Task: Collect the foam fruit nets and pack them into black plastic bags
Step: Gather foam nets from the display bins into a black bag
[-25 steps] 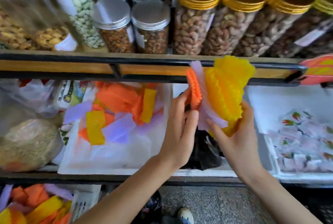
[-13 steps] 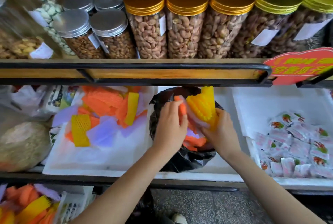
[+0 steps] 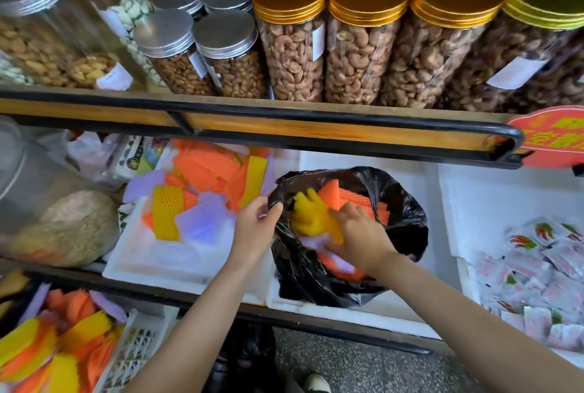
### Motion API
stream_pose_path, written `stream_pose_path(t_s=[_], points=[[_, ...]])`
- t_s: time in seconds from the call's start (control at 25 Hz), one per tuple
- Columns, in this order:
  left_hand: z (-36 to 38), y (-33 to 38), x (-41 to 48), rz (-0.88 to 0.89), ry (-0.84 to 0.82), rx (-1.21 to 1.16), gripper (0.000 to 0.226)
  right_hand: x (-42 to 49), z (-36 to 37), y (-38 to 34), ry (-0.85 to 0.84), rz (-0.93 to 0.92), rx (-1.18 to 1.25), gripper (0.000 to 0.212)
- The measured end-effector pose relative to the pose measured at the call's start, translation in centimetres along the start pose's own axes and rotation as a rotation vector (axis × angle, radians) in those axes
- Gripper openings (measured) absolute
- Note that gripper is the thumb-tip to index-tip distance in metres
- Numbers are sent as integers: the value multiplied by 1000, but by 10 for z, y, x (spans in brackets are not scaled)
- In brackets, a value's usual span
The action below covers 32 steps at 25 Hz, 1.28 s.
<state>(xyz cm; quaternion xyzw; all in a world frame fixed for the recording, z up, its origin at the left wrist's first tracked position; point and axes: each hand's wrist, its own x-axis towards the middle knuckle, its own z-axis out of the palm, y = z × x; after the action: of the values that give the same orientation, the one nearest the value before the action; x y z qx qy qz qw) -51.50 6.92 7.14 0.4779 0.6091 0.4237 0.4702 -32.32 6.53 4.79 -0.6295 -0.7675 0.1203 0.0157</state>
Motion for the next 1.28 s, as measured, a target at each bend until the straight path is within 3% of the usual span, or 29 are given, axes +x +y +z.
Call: stream_pose_path(t_s=[0.16,0.36,0.48,0.56,0.64,0.72,0.8,0.88,0.92,1.04,1.2,1.28], points=[[-9,-8,-3,9,20,-63,27,31,2,4,258,201,29,60],[-14,-12,-2,-29,37,-101,18,30,27,0,54,-116,261,55],[-10,-11,-1,-61,61,-140,26,18,23,18,353,-240,248,60],[-5,-7,-1,-54,28,-147,31,6,18,33,564,-144,336,57],[0,-5,-1,-40,4,-138,32,2,19,49,649,133,455,59],[3,-8,2,-25,8,-133,29,10,19,65,471,344,593,71],[7,-10,3,10,-8,-123,23,19,22,75,164,387,689,74],[11,-9,3,18,-22,-107,24,25,20,76,-9,369,650,56],[13,-6,3,9,-17,-107,19,25,15,74,-8,326,593,42],[26,4,4,12,-32,-117,25,10,-14,63,158,229,490,28],[61,12,14,58,-73,-93,11,-25,-63,51,494,194,614,24],[77,19,16,143,-132,-49,18,-40,-87,44,628,180,646,21]])
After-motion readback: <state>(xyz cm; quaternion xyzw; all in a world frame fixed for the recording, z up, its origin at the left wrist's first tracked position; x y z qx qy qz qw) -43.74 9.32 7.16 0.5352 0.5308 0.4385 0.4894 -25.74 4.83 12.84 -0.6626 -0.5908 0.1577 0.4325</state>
